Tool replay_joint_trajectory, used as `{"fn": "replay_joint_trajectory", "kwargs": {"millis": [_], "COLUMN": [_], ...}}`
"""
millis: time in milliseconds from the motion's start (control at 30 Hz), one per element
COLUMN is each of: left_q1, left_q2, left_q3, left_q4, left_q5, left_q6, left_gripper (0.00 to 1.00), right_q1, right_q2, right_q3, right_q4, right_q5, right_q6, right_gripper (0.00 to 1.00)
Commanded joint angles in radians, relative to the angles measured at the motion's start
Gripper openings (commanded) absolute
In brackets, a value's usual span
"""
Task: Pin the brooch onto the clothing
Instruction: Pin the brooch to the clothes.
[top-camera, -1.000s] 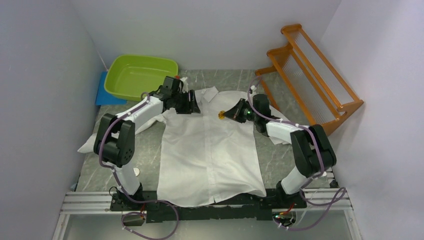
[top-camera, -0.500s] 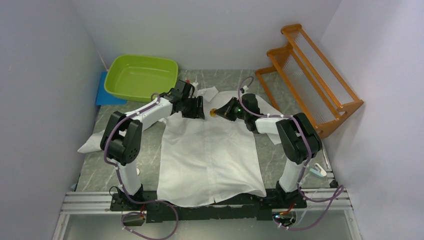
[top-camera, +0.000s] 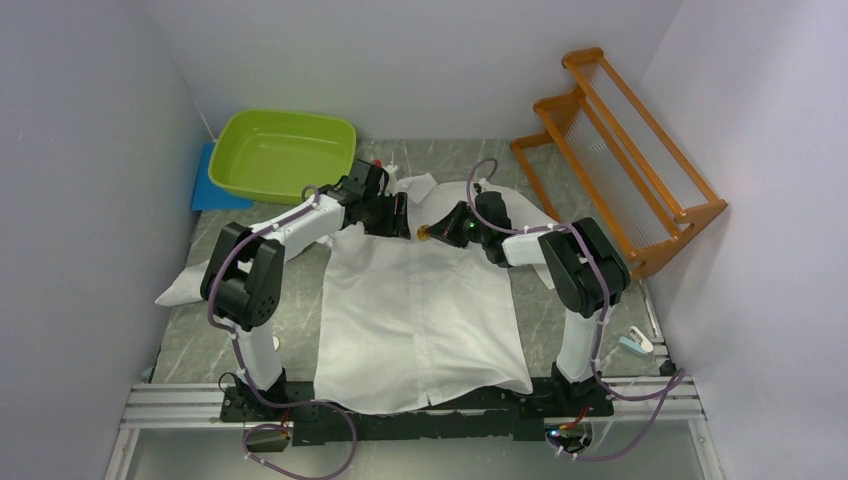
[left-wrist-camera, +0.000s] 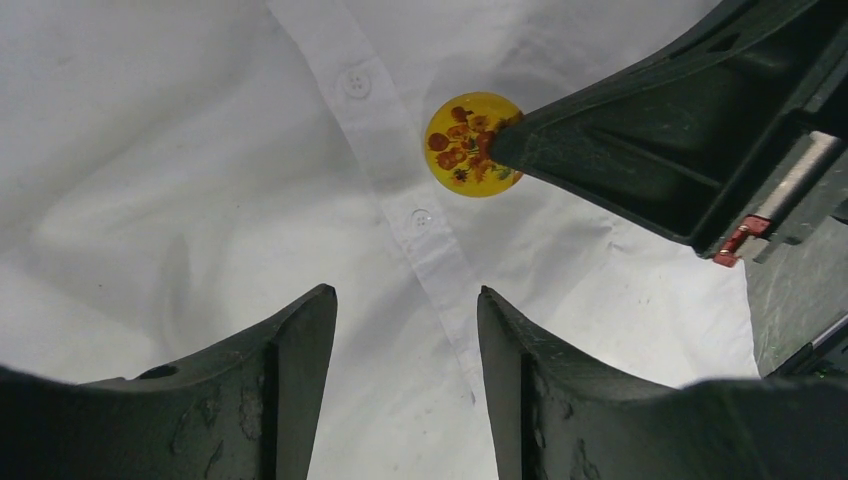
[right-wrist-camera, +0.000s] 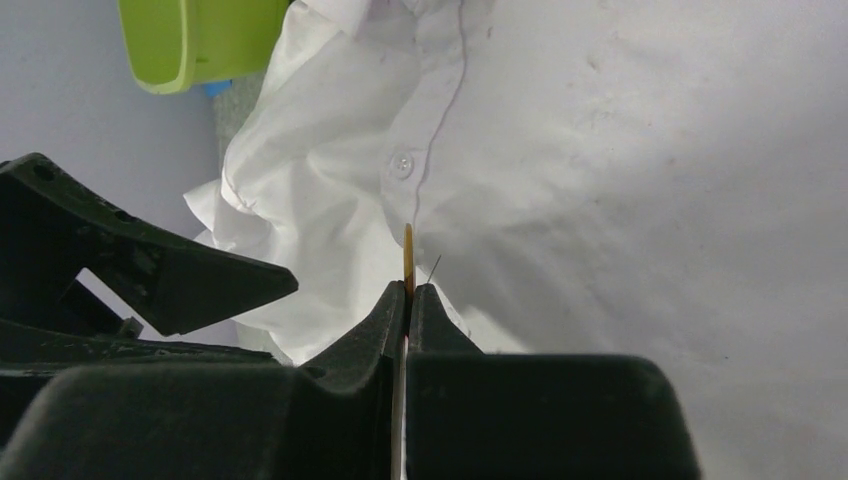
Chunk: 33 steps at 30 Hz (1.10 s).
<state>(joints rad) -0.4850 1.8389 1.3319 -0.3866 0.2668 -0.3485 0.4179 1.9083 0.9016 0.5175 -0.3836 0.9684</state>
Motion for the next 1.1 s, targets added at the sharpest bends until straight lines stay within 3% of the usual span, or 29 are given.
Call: {"fn": "replay_joint_trajectory", "kwargs": {"millis": [0, 500, 1067], "left_q1": [0.0, -0.001, -0.001], "left_q2": [-0.042, -0.035, -0.038], "left_q3": [0.044, 0.039, 0.033], "left_q4": [0.017, 0.034, 0.043], "left_q5": [0.05, 0.078, 0.085], "left_q6": [0.019, 0.015, 0.009], "left_gripper": [0.59, 0.59, 0.58], "right_q1": [0.0, -0.023, -0.088], "right_q2": [0.01, 0.029, -0.154], "right_q3": [0.012, -0.061, -0.184], "right_q4": [0.053, 0.125, 0.111], "right_q5": [0.024, 0.044, 0.147], "right_q6": [-0.049, -0.068, -0.125], "right_gripper": [0.0, 0.0, 0.0]}}
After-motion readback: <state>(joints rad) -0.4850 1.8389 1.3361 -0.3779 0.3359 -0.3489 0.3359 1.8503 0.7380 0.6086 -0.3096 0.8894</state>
